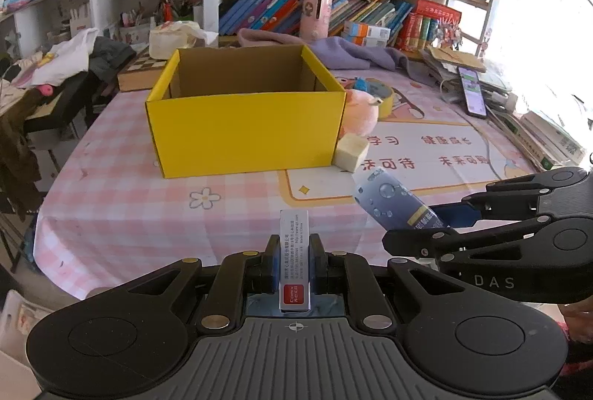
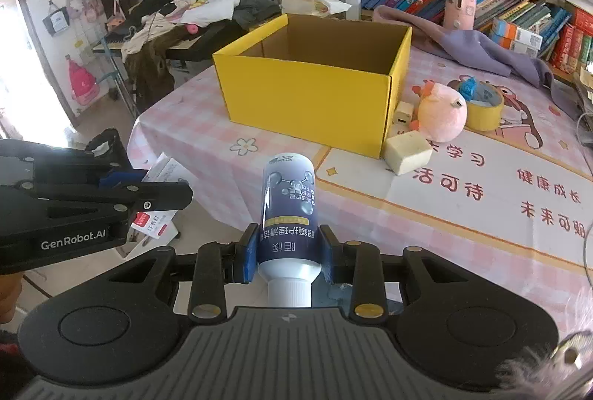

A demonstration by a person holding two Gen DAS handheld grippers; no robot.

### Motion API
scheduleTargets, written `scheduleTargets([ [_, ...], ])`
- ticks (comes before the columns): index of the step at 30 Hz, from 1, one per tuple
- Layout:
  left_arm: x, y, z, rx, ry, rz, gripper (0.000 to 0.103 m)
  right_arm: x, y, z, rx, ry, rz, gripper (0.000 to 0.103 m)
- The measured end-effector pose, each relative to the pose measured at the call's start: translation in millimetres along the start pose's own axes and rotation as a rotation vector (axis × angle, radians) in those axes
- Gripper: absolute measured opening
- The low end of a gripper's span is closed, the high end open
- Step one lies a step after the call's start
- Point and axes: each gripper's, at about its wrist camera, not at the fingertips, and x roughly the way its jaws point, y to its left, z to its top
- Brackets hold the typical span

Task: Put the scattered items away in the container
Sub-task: 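Lift the medicine box and spray bottle and carry both over the yellow box, then open the left gripper dropping the medicine box while the right releases the spray bottle inside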

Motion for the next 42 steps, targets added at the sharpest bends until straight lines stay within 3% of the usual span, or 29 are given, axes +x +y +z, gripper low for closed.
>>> scheduleTargets([
  [12, 27.8, 10.8, 32.7, 0.015, -0.02, 0.042, 0.013, 28.4, -23.0, 29.4, -0.003, -0.02, 0.014, 0.031],
  [28, 70.6, 40.2, 122.8, 0.046, -0.112, 0.122, 0.013, 78.4, -55.7, 121.8, -0.077, -0.115, 0.029, 0.031],
  [33, 99.9, 51.6, 146.0, 0.031, -0.091, 0.113, 0.013, 102.7, -65.1, 149.6, -0.104, -0.115, 0.031, 0.031],
  [42, 160.2, 62.6, 190.3, 0.124, -0.04, 0.128, 0.013, 166.5, -79.8, 191.7, -0.271, -0.038, -0.011, 0.031],
])
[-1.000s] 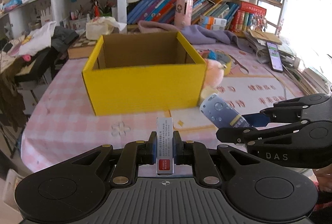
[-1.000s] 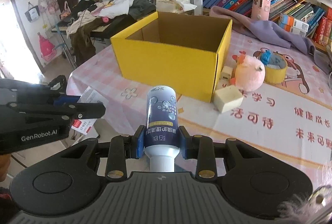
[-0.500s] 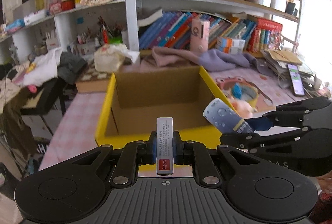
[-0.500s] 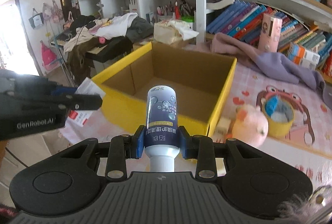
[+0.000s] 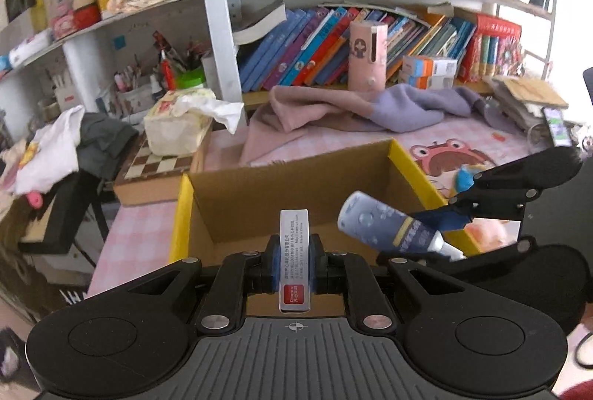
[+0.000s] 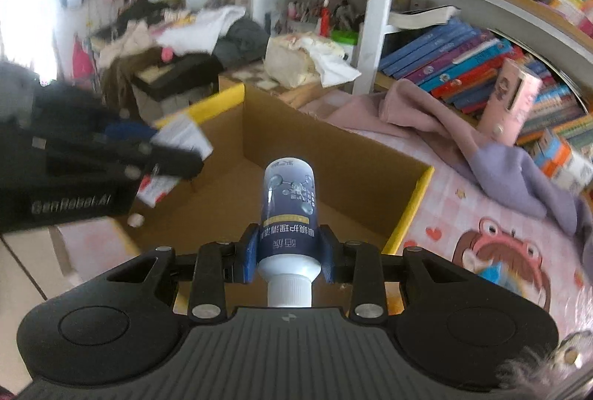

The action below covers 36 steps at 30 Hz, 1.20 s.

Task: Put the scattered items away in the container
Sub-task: 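Open the left gripper dropping the medicine box while the right releases the spray bottle inside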

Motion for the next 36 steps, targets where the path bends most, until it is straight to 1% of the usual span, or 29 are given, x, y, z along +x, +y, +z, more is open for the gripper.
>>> scheduleTargets([
  [5, 46.6, 9.4, 14.6, 0.047, 0.089, 0.008, 0.013, 42.2, -11.0, 14.7, -0.13, 0.088, -0.013, 0.031],
  [8, 75.3, 13.3, 17.9, 0.071, 0.166, -0.002, 0.013, 68.5, -15.5, 20.7, -0.186, 0.153, -0.021, 0.031],
  [12, 111.3, 19.9, 18.8, 0.046, 0.275, -0.026, 0.013, 99.1, -22.9, 23.8, -0.198, 0.241, 0.009, 0.031],
  [14, 123.3, 19.6, 18.2, 0.054, 0.302, -0.018, 0.013, 108.7, -23.7, 24.7, -0.218, 0.272, 0.011, 0.031],
  [16, 130.7, 17.7, 16.7, 0.08, 0.319, -0.003, 0.013, 112.5, -23.9, 27.8, -0.236, 0.282, 0.007, 0.031],
  [20, 136.2, 16.1, 14.7, 0.103, 0.336, 0.001, 0.013, 118.5, -24.6, 28.7, -0.251, 0.298, -0.01, 0.031],
  [23, 135.8, 15.1, 16.3, 0.116, 0.321, 0.001, 0.014, 118.2, -24.9, 28.2, -0.251, 0.297, -0.012, 0.031],
  [26, 135.1, 14.1, 16.9, 0.125, 0.314, 0.0, 0.018, 117.3, -25.8, 28.6, -0.237, 0.292, -0.004, 0.031],
  [27, 135.3, 13.5, 17.3, 0.127, 0.314, -0.003, 0.02, 116.5, -26.2, 28.9, -0.229, 0.286, -0.003, 0.031],
  [28, 134.9, 13.1, 17.2, 0.129, 0.312, -0.002, 0.025, 114.9, -26.8, 29.4, -0.223, 0.275, -0.002, 0.031],
  [29, 133.9, 12.5, 17.1, 0.133, 0.308, 0.003, 0.029, 112.4, -26.9, 29.8, -0.217, 0.263, -0.001, 0.034],
  [30, 133.1, 11.6, 17.4, 0.139, 0.302, 0.007, 0.037, 109.7, -26.9, 30.6, -0.212, 0.252, 0.0, 0.04],
  [31, 131.5, 10.5, 17.7, 0.146, 0.293, 0.011, 0.041, 106.8, -26.8, 31.8, -0.205, 0.239, 0.002, 0.042],
  [32, 129.2, 9.7, 18.1, 0.149, 0.283, 0.019, 0.042, 104.0, -26.6, 33.0, -0.199, 0.228, 0.005, 0.043],
  [34, 123.7, 8.9, 19.7, 0.153, 0.266, 0.027, 0.048, 99.7, -24.1, 34.9, -0.201, 0.218, 0.005, 0.044],
  [36, 118.0, 8.3, 21.1, 0.16, 0.251, 0.034, 0.049, 95.0, -23.4, 35.4, -0.2, 0.209, 0.005, 0.044],
])
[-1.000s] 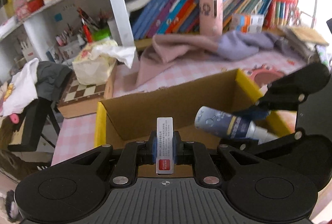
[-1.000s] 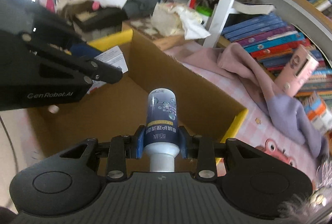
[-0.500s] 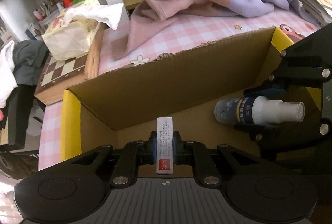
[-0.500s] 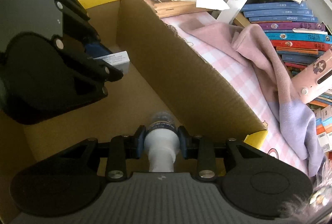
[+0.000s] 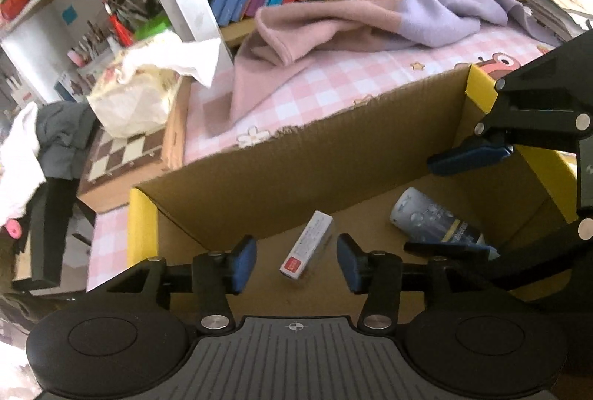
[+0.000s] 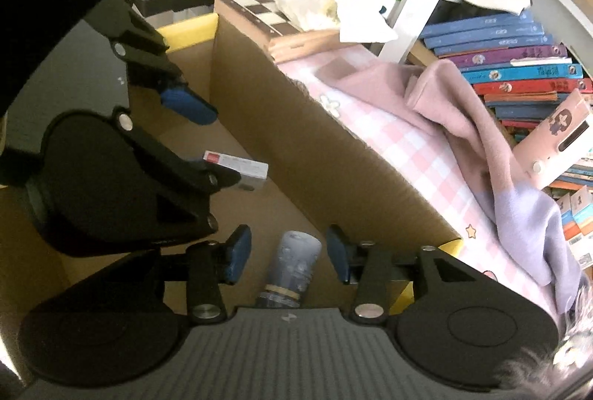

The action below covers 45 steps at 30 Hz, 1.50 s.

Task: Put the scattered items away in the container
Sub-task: 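Open the left gripper dropping the medicine box while the right releases the spray bottle inside, then withdraw both open grippers back from the yellow box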

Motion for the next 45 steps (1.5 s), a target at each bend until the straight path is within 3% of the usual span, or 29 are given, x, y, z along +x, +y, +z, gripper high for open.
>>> scheduleTargets([
  [11, -48.0, -5.6, -10.2, -0.012, -0.089, 0.005, 0.053, -41.8, 11.7, -9.6, 0.041, -0.075, -0.032, 0.044],
  [15, -73.7, -7.8, -18.7, -0.024, -0.149, 0.019, 0.061, -65.0, 19.4, -17.6, 0.055, -0.115, -0.054, 0.045],
  [22, -122.6, -9.6, -42.1, -0.052, -0.241, 0.032, 0.068, -109.6, 29.4, -32.0, 0.108, -0.209, -0.106, 0.045],
  [30, -174.8, -16.8, -80.7, -0.108, -0.324, 0.049, 0.07, -162.9, 48.4, -55.8, 0.208, -0.312, -0.131, 0.045],
  [33, -189.1, -16.4, -104.8, -0.18, -0.35, 0.068, 0.073, -182.8, 57.5, -67.9, 0.245, -0.347, -0.139, 0.046],
  [37, -203.4, -13.1, -133.0, -0.287, -0.356, 0.075, 0.073, -208.3, 66.7, -89.3, 0.325, -0.399, -0.155, 0.046],
  [45, -225.6, -24.1, -180.3, -0.302, -0.339, 0.094, 0.077, -228.7, 96.0, -128.0, 0.344, -0.41, -0.175, 0.046],
])
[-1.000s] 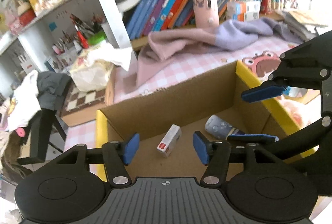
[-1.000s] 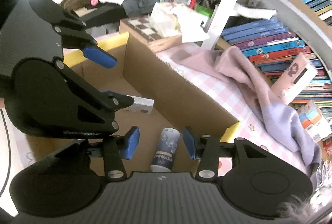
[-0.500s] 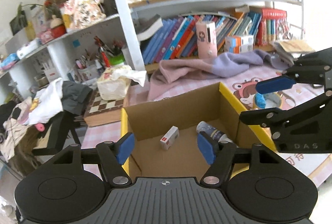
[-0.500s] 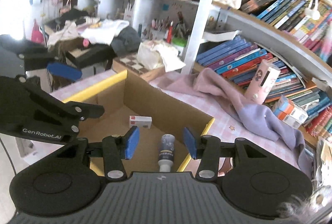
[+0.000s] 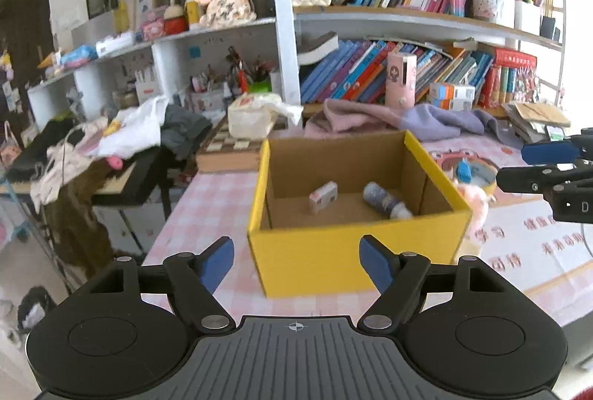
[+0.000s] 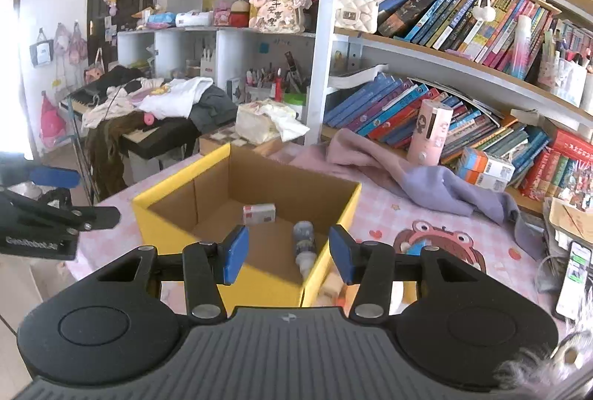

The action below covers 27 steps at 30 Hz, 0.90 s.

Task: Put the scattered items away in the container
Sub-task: 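Withdraw both open grippers back from the yellow box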

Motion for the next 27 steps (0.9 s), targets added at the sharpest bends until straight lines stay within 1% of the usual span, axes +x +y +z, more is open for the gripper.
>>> scheduleTargets([
  [5, -15.6, -0.1, -20.4, -0.046, 0.029, 0.003, 0.077, -13.9, 8.6, -24.9, -0.019, 0.025, -0.003, 0.046],
  [8, -22.5, -1.6, -32.4, -0.099, 0.053, -0.012, 0.077, -18.9, 12.3, -38.7, -0.022, 0.04, -0.011, 0.046],
  [10, -25.7, -3.5, -40.0, -0.134, 0.069, -0.024, 0.077, -20.8, 14.9, -47.3, -0.012, 0.057, -0.012, 0.046],
  [13, -28.8, -9.2, -49.3, -0.152, 0.08, -0.032, 0.077, -24.6, 18.0, -58.0, 0.034, 0.076, -0.015, 0.046],
  [14, -29.9, -12.2, -51.4, -0.149, 0.081, -0.034, 0.078, -26.7, 19.4, -61.5, 0.052, 0.079, -0.017, 0.046],
  [16, -32.2, -18.8, -55.0, -0.132, 0.078, -0.033, 0.082, -30.5, 22.9, -68.9, 0.083, 0.092, -0.014, 0.046],
  [19, -36.5, -30.0, -61.6, -0.096, 0.066, -0.032, 0.083, -32.6, 27.8, -79.4, 0.107, 0.135, 0.014, 0.047],
  [22, -39.0, -40.6, -70.0, -0.061, 0.068, -0.028, 0.083, -37.4, 33.5, -87.9, 0.086, 0.153, -0.006, 0.047],
  [27, -37.5, -58.6, -83.4, -0.015, 0.094, -0.015, 0.083, -51.1, 38.7, -104.3, 0.009, 0.125, -0.065, 0.048],
])
